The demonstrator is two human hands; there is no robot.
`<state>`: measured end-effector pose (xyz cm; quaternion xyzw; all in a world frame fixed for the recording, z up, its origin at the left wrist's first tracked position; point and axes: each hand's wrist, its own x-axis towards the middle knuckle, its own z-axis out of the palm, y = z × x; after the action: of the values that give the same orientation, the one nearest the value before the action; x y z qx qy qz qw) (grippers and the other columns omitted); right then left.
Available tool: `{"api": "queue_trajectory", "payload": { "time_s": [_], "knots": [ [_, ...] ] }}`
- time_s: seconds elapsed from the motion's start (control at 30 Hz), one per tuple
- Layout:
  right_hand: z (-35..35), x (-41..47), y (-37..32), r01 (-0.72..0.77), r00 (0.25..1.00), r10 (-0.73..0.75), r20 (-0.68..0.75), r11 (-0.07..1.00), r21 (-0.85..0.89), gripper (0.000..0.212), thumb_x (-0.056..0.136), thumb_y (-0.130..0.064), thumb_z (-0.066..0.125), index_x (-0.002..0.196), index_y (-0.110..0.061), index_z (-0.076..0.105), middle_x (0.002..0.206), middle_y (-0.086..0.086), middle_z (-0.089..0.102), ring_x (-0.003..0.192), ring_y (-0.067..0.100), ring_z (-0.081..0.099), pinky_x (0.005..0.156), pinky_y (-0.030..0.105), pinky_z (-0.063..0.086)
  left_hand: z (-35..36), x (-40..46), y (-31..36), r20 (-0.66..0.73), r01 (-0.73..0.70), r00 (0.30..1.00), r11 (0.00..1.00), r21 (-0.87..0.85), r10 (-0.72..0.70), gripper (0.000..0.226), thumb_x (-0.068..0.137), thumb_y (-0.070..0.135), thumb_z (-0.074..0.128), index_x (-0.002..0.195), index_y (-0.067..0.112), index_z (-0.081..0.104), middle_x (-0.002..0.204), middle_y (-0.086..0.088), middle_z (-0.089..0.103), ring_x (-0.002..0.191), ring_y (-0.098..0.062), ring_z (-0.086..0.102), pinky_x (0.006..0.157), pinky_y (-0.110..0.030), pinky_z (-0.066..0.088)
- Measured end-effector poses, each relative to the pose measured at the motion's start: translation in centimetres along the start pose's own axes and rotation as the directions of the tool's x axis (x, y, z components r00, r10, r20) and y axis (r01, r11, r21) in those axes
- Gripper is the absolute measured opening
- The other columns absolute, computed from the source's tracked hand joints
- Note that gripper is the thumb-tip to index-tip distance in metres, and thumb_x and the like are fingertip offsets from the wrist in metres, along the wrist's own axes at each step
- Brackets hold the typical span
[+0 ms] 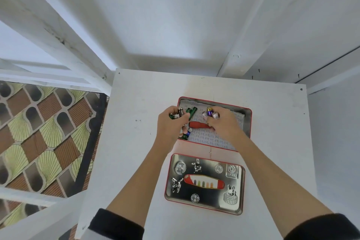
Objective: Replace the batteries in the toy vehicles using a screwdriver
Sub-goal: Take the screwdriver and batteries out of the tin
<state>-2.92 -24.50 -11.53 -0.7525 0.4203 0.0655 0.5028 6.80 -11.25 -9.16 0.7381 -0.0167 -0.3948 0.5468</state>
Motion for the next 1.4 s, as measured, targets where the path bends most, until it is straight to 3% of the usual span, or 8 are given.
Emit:
{"api": "queue_trajectory", "payload": {
  "time_s": [0.23,0.43,0.6,0.87,1.0,1.1,1.2,1.4],
  "knots": [
    [-2.7,-2.8,-0.2,-0.261,0.957,0.034,0.288,0.535,0.803,0.014,0.087,-0.01,0.057,0.097,-0.001,0.06,0.074,0.012,0.056,0.048,0.012,0.047,0.039,0.019,0.037,2.6,1.0,-0.7,-0.041,-0.062,0.996,0.973,0.224,0.073,0.01,0.089,0.014,0.069,0.083,0.015,0.061,0.079,-0.007,0.069,0.048,-0.013,0.056,0.057,-0.03,0.054],
    [-3.9,-3.1,0.2,-0.235,0.959,-0.026,0.283,0.49,0.839,0.015,0.08,-0.016,0.059,0.089,-0.003,0.059,0.077,0.012,0.063,0.046,0.011,0.048,0.039,0.018,0.037,5.3,3.1,-0.9,-0.107,-0.102,0.978,0.853,0.511,0.181,0.003,0.092,0.017,0.061,0.092,0.015,0.061,0.078,0.006,0.059,0.064,-0.01,0.053,0.055,-0.023,0.042],
    [-4.3,-3.0,0.2,-0.218,0.959,-0.052,0.28,0.496,0.84,0.014,0.08,-0.015,0.058,0.088,-0.003,0.06,0.077,0.01,0.063,0.046,0.011,0.049,0.039,0.018,0.038,6.6,4.1,-1.0,-0.238,0.095,0.966,0.723,0.684,0.099,0.013,0.096,0.018,0.056,0.105,0.01,0.061,0.087,-0.002,0.061,0.069,-0.014,0.051,0.051,-0.023,0.034],
    [-4.3,-2.7,0.0,-0.227,0.958,-0.044,0.282,0.484,0.845,0.017,0.081,-0.015,0.057,0.09,0.0,0.058,0.075,0.011,0.061,0.046,0.011,0.048,0.038,0.018,0.037,6.6,4.0,0.3,-0.066,0.007,0.99,0.424,0.906,0.126,0.013,0.095,0.012,0.052,0.102,0.009,0.062,0.098,-0.008,0.066,0.075,-0.02,0.05,0.061,-0.029,0.04],
    [-4.1,-2.6,0.3,-0.246,0.964,0.018,0.263,0.422,0.873,0.018,0.083,-0.015,0.056,0.096,-0.005,0.06,0.075,0.008,0.064,0.046,0.01,0.049,0.038,0.018,0.035,5.9,2.9,0.2,-0.036,-0.105,0.983,0.718,0.688,0.178,0.013,0.092,0.022,0.061,0.08,0.017,0.058,0.074,0.003,0.061,0.065,-0.013,0.051,0.05,-0.022,0.033],
    [-3.9,-2.7,0.2,-0.254,0.965,0.035,0.26,0.366,0.895,0.016,0.083,-0.016,0.056,0.092,-0.006,0.064,0.074,0.007,0.064,0.046,0.01,0.049,0.038,0.017,0.035,5.0,1.2,0.7,0.041,-0.109,0.994,0.984,0.143,0.104,0.016,0.091,0.015,0.066,0.075,0.013,0.064,0.059,0.003,0.059,0.044,-0.009,0.047,0.045,-0.02,0.036],
    [-3.8,-3.3,-0.2,-0.248,0.967,0.02,0.256,0.328,0.912,0.018,0.079,-0.02,0.057,0.08,-0.005,0.067,0.068,0.009,0.059,0.045,0.011,0.049,0.036,0.017,0.036,4.2,-0.3,1.4,0.117,-0.035,0.992,0.984,-0.176,0.057,0.01,0.091,0.013,0.065,0.084,0.007,0.067,0.059,0.003,0.064,0.04,-0.011,0.045,0.043,-0.022,0.038],
    [-5.0,-5.7,-3.0,-0.238,0.968,-0.015,0.252,0.275,0.931,0.018,0.079,-0.018,0.056,0.089,-0.004,0.056,0.062,0.008,0.055,0.044,0.013,0.048,0.036,0.017,0.035,3.4,-3.1,4.4,0.152,0.025,0.988,0.941,-0.338,0.028,0.01,0.093,0.01,0.062,0.089,0.002,0.066,0.058,-0.007,0.057,0.042,-0.014,0.043,0.039,-0.02,0.034]
  ]
}}
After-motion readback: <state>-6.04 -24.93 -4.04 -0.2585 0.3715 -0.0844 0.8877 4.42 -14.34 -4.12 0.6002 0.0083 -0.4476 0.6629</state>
